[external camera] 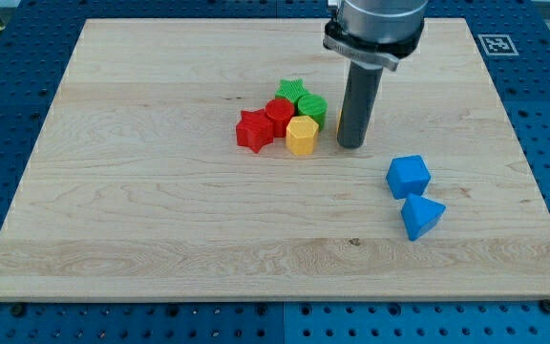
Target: Push the yellow heart towards the center right
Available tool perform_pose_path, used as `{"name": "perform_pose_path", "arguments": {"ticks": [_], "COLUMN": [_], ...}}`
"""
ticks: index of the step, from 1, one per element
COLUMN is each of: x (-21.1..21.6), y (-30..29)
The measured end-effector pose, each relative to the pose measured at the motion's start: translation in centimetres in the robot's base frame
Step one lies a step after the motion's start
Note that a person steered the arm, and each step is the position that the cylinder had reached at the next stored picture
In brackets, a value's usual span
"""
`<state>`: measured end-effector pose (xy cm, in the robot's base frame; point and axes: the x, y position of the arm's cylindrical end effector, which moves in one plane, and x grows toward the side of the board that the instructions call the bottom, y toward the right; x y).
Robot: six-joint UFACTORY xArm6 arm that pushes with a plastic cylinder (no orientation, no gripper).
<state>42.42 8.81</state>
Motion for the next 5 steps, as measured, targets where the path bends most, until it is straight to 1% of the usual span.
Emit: {"name": "perform_pose_path", "arguments": {"ticks": [1, 2, 3, 4, 5], "x": [-3.4, -3.7, -5.1, -8.8, -9.7], "y": [0.0, 0.0, -0.5, -0.9, -0.9]}}
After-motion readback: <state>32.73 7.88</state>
